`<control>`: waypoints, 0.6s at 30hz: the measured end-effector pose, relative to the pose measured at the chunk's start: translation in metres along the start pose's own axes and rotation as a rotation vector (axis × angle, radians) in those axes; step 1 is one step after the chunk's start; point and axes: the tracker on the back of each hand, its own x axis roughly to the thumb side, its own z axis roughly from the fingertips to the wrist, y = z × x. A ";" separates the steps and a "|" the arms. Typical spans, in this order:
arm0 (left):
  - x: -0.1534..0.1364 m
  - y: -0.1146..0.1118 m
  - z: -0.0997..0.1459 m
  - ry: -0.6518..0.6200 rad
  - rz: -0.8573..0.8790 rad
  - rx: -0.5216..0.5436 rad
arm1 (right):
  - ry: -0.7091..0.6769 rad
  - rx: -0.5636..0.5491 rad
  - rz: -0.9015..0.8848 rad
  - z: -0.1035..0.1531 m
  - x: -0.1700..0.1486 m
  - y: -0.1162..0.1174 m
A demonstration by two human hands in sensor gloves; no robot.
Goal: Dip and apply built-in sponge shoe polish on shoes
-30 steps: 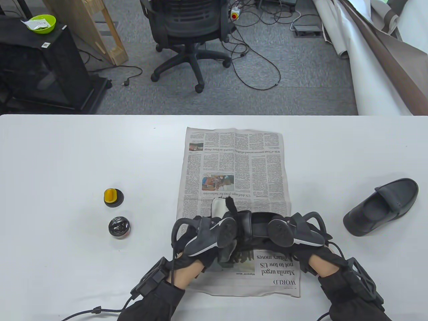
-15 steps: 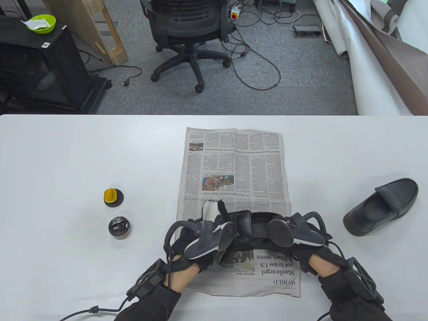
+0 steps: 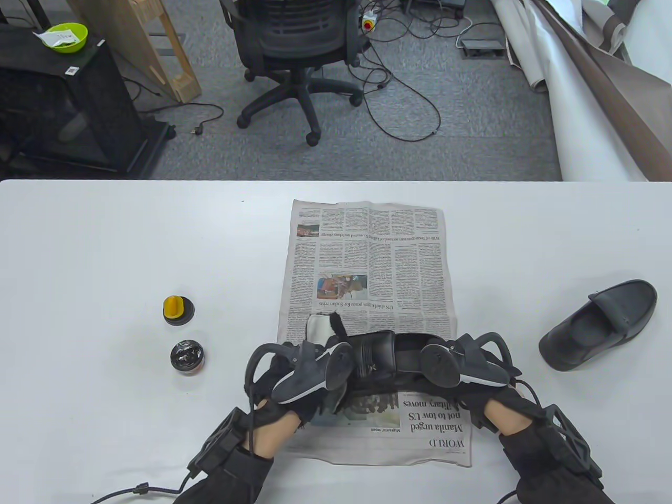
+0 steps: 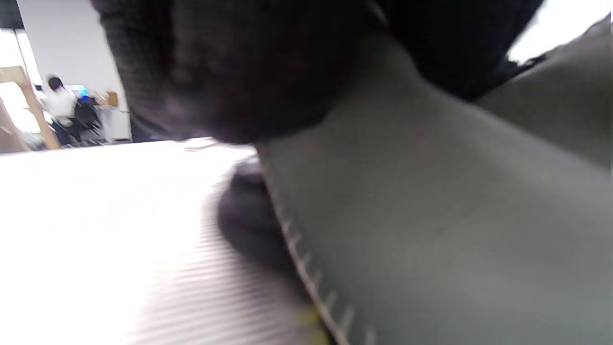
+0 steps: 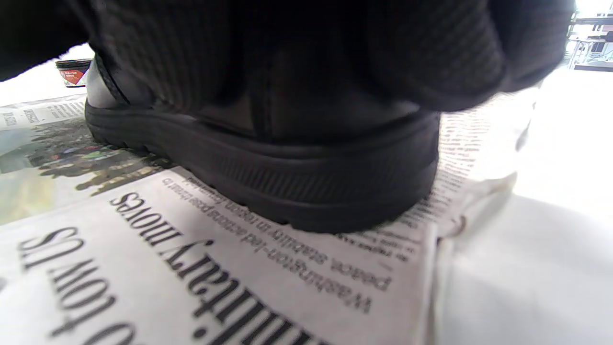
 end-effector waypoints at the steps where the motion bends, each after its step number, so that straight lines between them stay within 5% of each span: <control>1: 0.007 0.001 0.000 -0.028 0.022 0.029 | 0.000 0.000 0.000 0.000 0.000 0.000; 8: 0.038 -0.014 -0.002 -0.093 0.003 0.040 | -0.006 0.000 -0.004 0.000 0.000 0.000; 18: 0.014 -0.015 0.001 -0.001 -0.168 -0.084 | 0.001 -0.002 0.000 0.000 0.000 0.000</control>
